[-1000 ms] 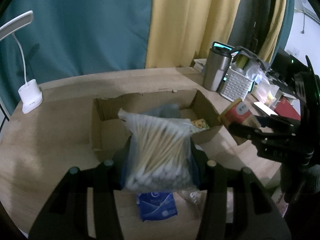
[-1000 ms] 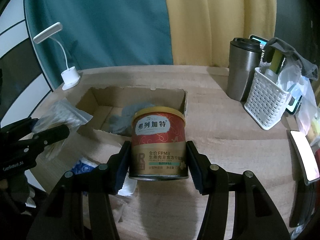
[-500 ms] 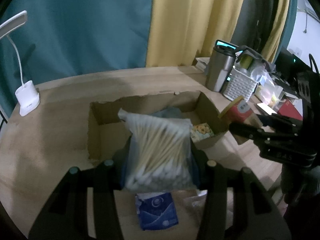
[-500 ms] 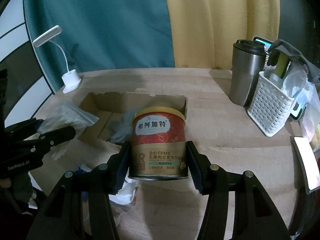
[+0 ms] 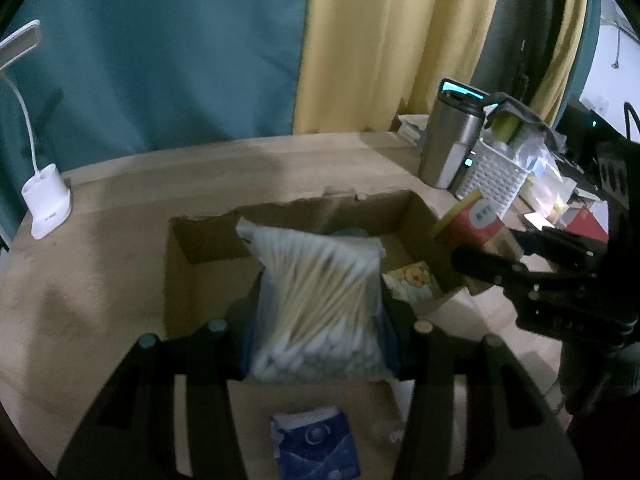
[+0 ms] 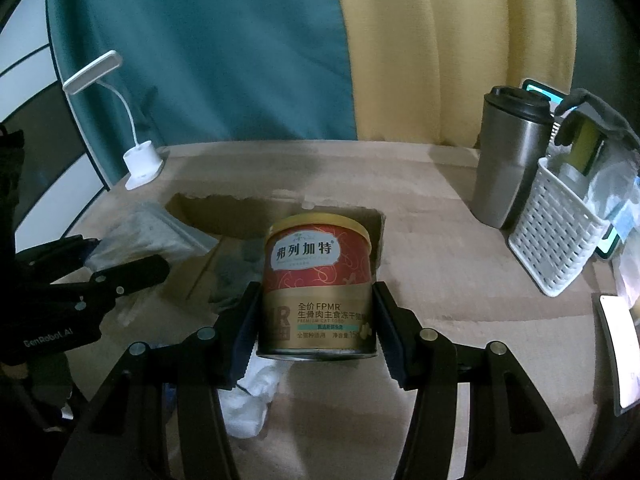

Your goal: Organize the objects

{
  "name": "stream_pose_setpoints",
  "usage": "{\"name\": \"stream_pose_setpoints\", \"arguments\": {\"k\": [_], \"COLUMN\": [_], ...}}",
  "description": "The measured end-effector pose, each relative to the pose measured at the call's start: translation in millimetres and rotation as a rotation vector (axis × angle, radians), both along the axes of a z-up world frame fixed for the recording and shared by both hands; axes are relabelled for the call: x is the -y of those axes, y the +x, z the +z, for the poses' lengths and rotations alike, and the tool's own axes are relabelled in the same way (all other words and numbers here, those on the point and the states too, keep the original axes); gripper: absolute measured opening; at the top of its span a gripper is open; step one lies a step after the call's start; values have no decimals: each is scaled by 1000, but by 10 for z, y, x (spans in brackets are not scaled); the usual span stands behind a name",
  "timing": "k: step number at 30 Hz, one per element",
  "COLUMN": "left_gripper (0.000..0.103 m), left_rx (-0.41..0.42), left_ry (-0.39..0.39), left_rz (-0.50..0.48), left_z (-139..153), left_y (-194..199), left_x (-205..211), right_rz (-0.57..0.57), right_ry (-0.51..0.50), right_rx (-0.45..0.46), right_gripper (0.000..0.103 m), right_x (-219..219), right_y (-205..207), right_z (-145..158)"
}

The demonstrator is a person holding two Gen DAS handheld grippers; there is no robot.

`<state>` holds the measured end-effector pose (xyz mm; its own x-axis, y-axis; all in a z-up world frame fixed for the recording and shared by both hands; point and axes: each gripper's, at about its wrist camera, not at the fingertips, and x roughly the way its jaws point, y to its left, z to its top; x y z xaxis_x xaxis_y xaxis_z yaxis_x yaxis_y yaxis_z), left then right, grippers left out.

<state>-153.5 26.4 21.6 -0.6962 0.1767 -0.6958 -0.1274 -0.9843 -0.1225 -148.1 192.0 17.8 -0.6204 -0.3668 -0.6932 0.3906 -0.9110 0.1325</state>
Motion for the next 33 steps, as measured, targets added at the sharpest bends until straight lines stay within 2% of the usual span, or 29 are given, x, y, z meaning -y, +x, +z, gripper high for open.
{"name": "stream_pose_setpoints", "arguments": {"k": [19, 33], "left_gripper": [49, 50], "left_rx": [65, 106], "left_ry": [-19, -14], "left_rz": [64, 87], "left_z": [-273, -466], "left_y": [-391, -612], "left_x": [1, 39], "right_rz": [17, 20], "right_ry": [-26, -37], "right_rx": [2, 40], "right_gripper": [57, 57], "right_x": [49, 99], "right_y": [-330, -532], "right_z": [-44, -195]}}
